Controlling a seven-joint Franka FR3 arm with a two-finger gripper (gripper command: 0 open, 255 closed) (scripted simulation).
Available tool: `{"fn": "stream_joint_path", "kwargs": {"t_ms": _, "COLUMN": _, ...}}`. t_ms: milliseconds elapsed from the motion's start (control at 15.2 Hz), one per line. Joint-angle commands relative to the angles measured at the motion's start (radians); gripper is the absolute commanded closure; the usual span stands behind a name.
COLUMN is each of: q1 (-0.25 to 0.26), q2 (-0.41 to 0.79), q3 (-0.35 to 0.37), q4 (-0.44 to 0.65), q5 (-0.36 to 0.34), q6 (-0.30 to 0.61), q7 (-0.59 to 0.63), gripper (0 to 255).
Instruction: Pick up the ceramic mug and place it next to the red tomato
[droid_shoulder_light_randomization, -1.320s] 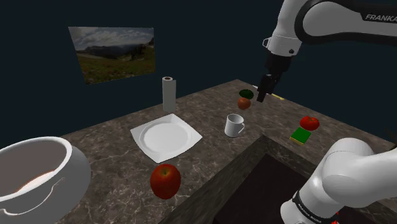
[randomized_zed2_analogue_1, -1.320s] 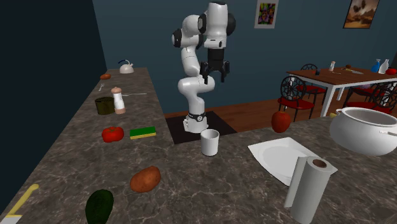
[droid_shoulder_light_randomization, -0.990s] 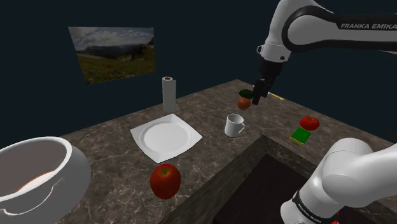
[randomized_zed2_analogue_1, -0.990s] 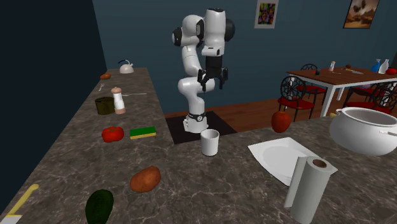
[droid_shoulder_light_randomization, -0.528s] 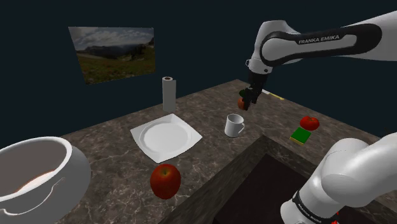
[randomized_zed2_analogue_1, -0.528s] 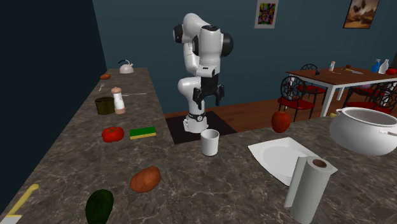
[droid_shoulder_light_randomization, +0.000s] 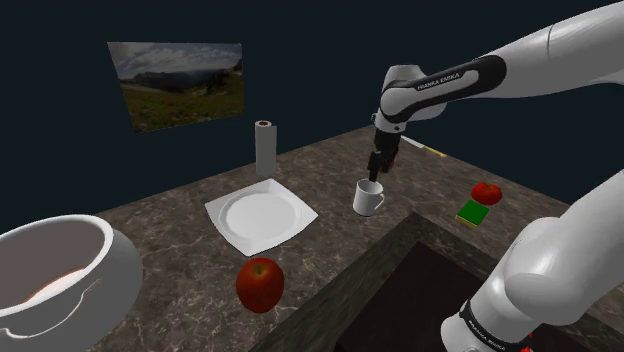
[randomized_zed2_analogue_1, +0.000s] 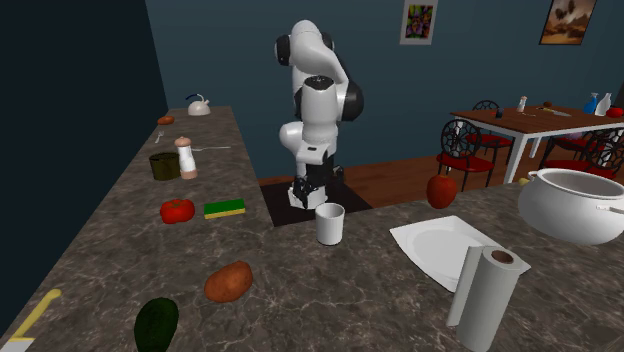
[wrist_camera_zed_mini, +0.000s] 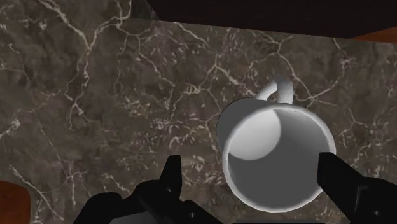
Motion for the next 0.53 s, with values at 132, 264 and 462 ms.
{"fn": "stream_joint_path", "kwargs": {"t_ms": 132, "q1": 0.0, "q2": 0.085, "q3": -0.015, "q4": 0.006, "q5": 0.023, "q6": 0.066, "q7": -0.033, "gripper": 0}}
{"fn": "stream_joint_path", "kwargs": {"t_ms": 264, "q1": 0.0, "q2": 0.096, "q3": -0.016, "q4": -0.011, "q5": 0.026, "q6": 0.094, "q7": -0.035, "gripper": 0}}
{"fn": "stream_joint_path", "kwargs": {"t_ms": 462, "q1": 0.001, "q2": 0.116, "q3": -0.017, "q4": -0.035, "q5": 0.032, "q6": 0.136, "q7": -0.04, "gripper": 0}}
